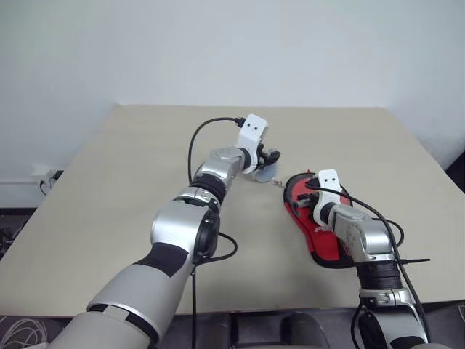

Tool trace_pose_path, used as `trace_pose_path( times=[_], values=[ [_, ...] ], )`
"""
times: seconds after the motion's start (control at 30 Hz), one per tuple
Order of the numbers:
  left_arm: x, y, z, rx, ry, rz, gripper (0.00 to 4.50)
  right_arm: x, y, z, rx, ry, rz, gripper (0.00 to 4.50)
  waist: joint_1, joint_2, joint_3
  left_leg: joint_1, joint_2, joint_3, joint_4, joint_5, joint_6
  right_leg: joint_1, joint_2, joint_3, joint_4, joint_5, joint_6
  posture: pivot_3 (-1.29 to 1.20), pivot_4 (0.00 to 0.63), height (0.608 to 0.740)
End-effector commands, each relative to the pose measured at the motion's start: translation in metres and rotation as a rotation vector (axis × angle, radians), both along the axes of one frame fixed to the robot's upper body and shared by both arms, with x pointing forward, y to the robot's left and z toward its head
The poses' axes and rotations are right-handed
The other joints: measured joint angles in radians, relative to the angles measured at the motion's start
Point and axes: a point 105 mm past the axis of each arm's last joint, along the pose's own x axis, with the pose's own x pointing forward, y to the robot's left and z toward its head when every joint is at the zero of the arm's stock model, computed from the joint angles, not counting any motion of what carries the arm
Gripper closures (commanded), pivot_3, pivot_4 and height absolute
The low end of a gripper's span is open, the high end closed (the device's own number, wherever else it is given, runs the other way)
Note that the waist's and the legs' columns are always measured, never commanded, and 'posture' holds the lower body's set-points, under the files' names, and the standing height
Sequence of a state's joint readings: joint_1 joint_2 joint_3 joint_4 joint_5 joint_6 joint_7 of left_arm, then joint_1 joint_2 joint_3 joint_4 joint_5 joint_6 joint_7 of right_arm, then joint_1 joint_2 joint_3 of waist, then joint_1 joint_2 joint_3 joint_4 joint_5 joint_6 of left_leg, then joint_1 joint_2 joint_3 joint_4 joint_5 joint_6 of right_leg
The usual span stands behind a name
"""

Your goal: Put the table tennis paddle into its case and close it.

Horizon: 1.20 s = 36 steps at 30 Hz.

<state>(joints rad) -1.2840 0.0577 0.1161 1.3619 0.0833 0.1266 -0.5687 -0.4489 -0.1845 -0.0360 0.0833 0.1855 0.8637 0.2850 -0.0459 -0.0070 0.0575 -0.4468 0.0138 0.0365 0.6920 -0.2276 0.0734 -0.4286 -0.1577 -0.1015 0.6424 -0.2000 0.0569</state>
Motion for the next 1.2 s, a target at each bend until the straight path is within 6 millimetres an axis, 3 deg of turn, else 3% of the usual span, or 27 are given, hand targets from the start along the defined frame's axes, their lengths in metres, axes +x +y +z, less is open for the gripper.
trace_pose_path(
  times=[0.03,0.17,0.27,0.37,0.47,0.67,0.87,0.97,1.07,1.2],
  values=[
    [-0.003,0.008,0.017,-0.005,-0.015,-0.112,1.09,-0.003,-0.013,-0.015,-0.032,0.070,-0.029,4.50,0.001,0.000,0.000,0.000,0.000,0.000,0.000,0.000,0.000,0.000,0.000,0.000,0.000,0.000,0.000,0.00,0.000,0.688],
    [-0.012,0.025,0.012,-0.048,0.099,-0.179,1.09,-0.002,-0.014,-0.010,-0.036,0.057,-0.020,4.50,0.003,0.000,0.000,0.000,0.000,0.000,0.000,0.000,0.000,0.000,0.000,0.000,0.000,0.000,0.000,0.00,0.000,0.688],
    [-0.025,0.026,0.008,-0.097,0.220,-0.252,1.09,-0.001,-0.015,-0.006,-0.037,0.044,-0.024,4.50,0.007,0.000,0.000,-0.001,-0.001,-0.001,0.000,0.000,0.000,0.000,0.000,0.000,0.000,0.000,0.000,0.00,0.000,0.688],
    [-0.036,0.022,0.006,-0.133,0.298,-0.284,1.06,0.004,-0.020,-0.002,-0.041,0.025,-0.050,3.88,0.013,0.001,0.000,-0.001,-0.001,-0.001,-0.001,0.000,0.000,0.000,0.000,0.001,-0.001,0.000,0.000,0.00,0.000,0.688],
    [-0.043,0.020,-0.003,-0.120,0.351,-0.254,1.06,0.007,-0.023,0.002,-0.044,-0.001,-0.064,2.93,0.017,0.001,0.000,-0.001,-0.001,-0.001,-0.001,0.000,0.000,0.000,0.000,0.001,-0.001,0.000,0.000,0.00,0.000,0.688],
    [-0.060,0.003,0.002,-0.203,0.449,-0.264,1.06,0.024,-0.042,0.027,-0.013,-0.126,-0.175,2.93,0.027,0.003,0.002,-0.001,-0.002,-0.001,-0.001,0.000,0.000,-0.001,0.000,0.002,0.000,0.000,0.000,0.00,0.000,0.688],
    [-0.079,-0.019,0.006,-0.256,0.562,-0.295,1.06,0.038,-0.077,0.059,0.091,-0.260,-0.382,2.93,0.025,0.008,0.006,-0.002,-0.004,0.000,-0.002,0.000,0.001,0.000,0.001,0.005,0.000,0.001,0.001,0.00,0.000,0.688],
    [-0.087,-0.030,0.004,-0.307,0.641,-0.279,1.72,0.039,-0.086,0.066,0.101,-0.286,-0.418,2.89,0.025,0.008,0.006,-0.002,-0.005,0.000,-0.002,0.002,0.004,0.000,0.003,0.005,0.001,0.001,0.001,0.00,0.000,0.688],
    [-0.093,-0.041,0.003,-0.339,0.725,-0.272,2.71,0.039,-0.090,0.065,0.093,-0.280,-0.429,2.89,0.024,0.008,0.006,-0.001,-0.006,0.000,-0.003,0.003,0.005,0.000,0.004,0.005,0.001,0.001,0.001,0.00,0.000,0.688],
    [-0.091,-0.049,-0.014,-0.346,0.810,-0.178,2.71,0.037,-0.090,0.060,0.093,-0.267,-0.439,2.89,0.024,0.009,0.006,-0.001,-0.006,0.001,-0.003,0.003,0.005,0.000,0.004,0.006,0.001,0.001,0.001,0.00,0.000,0.688]
  ],
)
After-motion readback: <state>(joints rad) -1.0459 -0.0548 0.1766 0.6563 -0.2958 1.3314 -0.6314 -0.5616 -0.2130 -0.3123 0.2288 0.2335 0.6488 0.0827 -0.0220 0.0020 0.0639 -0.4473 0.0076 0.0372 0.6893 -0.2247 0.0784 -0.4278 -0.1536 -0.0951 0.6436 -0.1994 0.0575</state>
